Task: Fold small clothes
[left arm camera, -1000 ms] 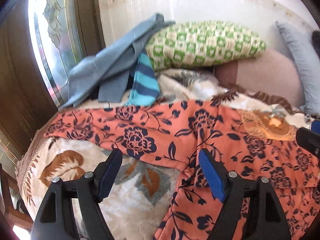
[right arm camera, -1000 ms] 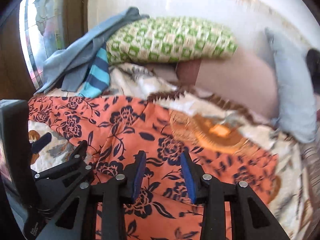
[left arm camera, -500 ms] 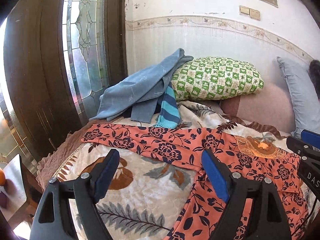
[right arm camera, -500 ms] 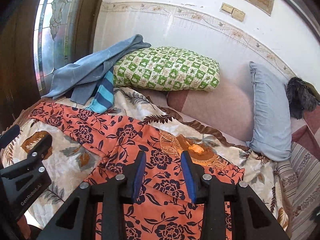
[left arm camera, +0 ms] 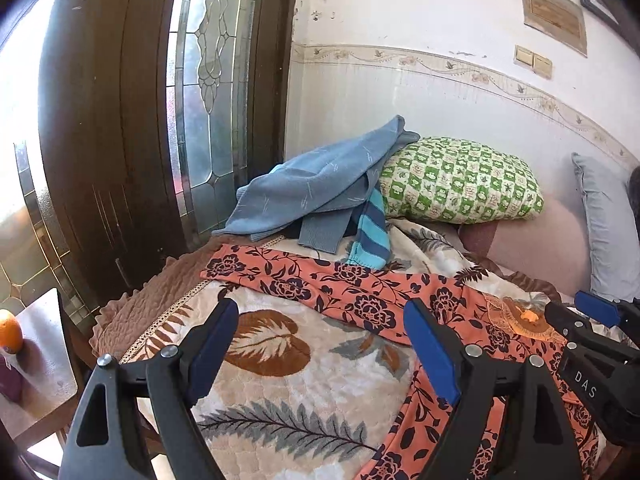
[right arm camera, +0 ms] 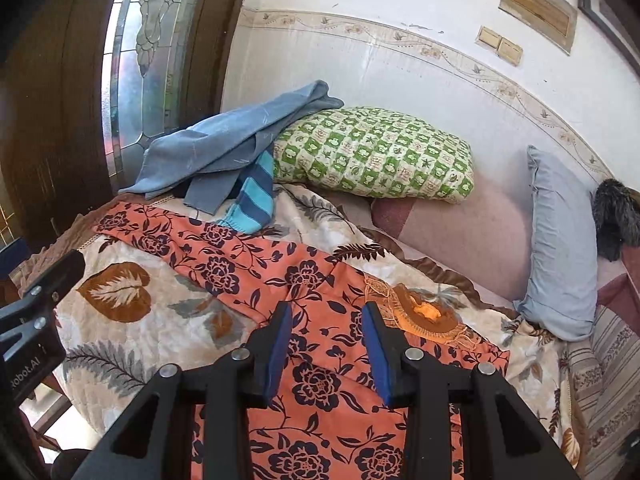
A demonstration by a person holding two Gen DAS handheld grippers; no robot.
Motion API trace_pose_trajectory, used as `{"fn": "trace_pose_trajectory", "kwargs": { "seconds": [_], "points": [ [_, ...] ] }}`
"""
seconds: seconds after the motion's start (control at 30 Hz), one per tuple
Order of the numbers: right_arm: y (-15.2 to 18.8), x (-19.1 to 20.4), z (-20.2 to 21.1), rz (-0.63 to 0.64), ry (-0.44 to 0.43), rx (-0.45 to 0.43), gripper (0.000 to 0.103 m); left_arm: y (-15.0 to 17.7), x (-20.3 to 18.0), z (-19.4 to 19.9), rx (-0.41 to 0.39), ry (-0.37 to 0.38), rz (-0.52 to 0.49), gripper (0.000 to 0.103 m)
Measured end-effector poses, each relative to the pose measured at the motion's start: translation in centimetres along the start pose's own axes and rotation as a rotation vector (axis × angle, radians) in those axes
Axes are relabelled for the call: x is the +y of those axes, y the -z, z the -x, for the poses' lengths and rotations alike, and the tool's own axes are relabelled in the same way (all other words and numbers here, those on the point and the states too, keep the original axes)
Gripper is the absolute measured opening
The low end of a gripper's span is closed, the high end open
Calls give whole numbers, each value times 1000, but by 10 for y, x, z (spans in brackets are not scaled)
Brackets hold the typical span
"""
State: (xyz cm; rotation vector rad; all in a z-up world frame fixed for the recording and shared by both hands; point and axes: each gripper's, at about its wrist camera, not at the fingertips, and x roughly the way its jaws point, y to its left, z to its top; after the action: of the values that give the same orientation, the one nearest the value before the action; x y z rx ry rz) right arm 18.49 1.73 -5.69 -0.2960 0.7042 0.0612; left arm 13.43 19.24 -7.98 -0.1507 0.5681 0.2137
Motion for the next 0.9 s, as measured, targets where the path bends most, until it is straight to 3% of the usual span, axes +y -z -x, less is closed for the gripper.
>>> {"fn": "trace_pose_trajectory", "kwargs": {
  "seconds": [0.37, 0.43, 0.6, 0.77, 0.9],
  "points": [
    [-5, 18, -9, 19, -13, 11, 39, -1, 18, -9, 2, -21, 27, 85],
    [-6, 18, -12, 23, -10, 14, 39, 1, 18, -19, 12, -25, 12, 92],
    [9, 2, -30, -6, -74, 68, 39, 13, 58, -90, 205, 29, 92, 96],
    [55, -37, -67, -57, -87, 165, 39, 13, 139, -182, 375, 38, 287, 96],
    [92, -60, -100, -123, -100, 248, 39, 6, 180, -239, 463, 147, 464, 95]
  ]
}}
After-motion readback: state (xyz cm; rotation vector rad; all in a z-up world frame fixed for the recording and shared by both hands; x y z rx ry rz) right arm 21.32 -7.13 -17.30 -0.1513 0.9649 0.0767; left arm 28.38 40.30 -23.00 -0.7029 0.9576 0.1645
